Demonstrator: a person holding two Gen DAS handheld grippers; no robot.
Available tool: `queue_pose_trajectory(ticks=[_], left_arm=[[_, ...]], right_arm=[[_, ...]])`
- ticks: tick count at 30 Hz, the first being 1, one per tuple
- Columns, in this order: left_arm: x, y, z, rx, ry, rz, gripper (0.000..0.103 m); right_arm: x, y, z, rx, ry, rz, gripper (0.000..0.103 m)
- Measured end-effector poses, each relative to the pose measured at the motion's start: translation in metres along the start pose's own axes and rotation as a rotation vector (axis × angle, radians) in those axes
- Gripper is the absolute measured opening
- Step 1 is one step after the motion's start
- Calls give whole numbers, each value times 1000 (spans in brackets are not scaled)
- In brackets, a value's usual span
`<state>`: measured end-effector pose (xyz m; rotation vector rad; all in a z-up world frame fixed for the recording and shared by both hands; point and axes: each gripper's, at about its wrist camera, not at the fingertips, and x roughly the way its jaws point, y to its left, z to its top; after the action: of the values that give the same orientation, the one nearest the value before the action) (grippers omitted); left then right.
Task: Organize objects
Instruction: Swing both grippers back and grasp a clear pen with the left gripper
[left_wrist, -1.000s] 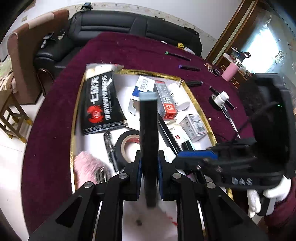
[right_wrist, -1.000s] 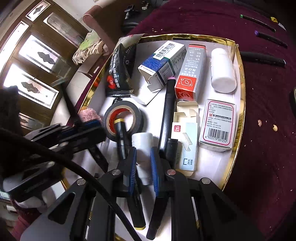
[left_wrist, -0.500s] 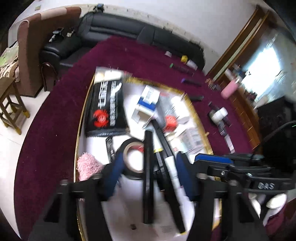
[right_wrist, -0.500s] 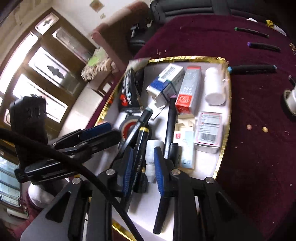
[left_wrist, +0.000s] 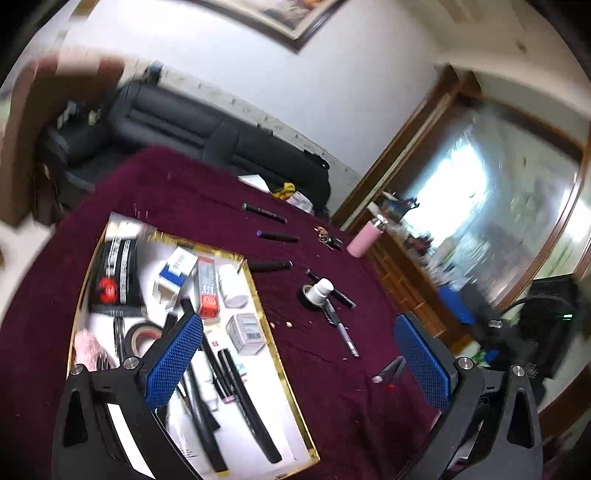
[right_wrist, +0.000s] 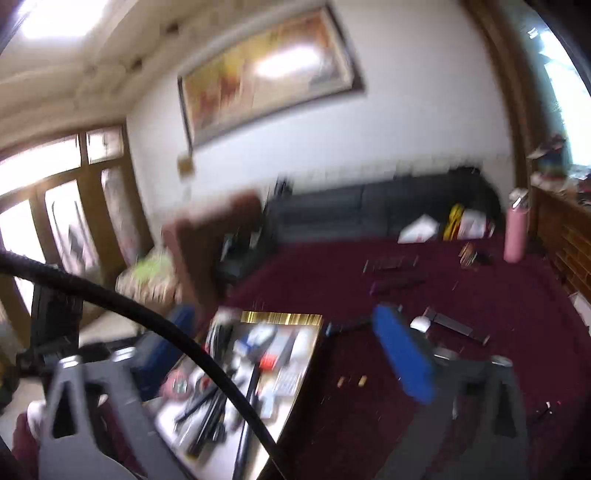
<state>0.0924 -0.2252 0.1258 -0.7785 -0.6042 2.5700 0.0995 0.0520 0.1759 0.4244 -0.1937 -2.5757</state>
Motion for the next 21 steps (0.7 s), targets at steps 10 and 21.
queue_pose_trajectory(ticks=[10, 21], left_arm=[[50, -104, -13, 293, 32, 239, 102], [209, -134, -58, 255, 402, 181, 99]], right_arm=[[-14, -111, -36, 267, 170, -169, 103], [-55, -233, -56, 563, 185, -138, 103]])
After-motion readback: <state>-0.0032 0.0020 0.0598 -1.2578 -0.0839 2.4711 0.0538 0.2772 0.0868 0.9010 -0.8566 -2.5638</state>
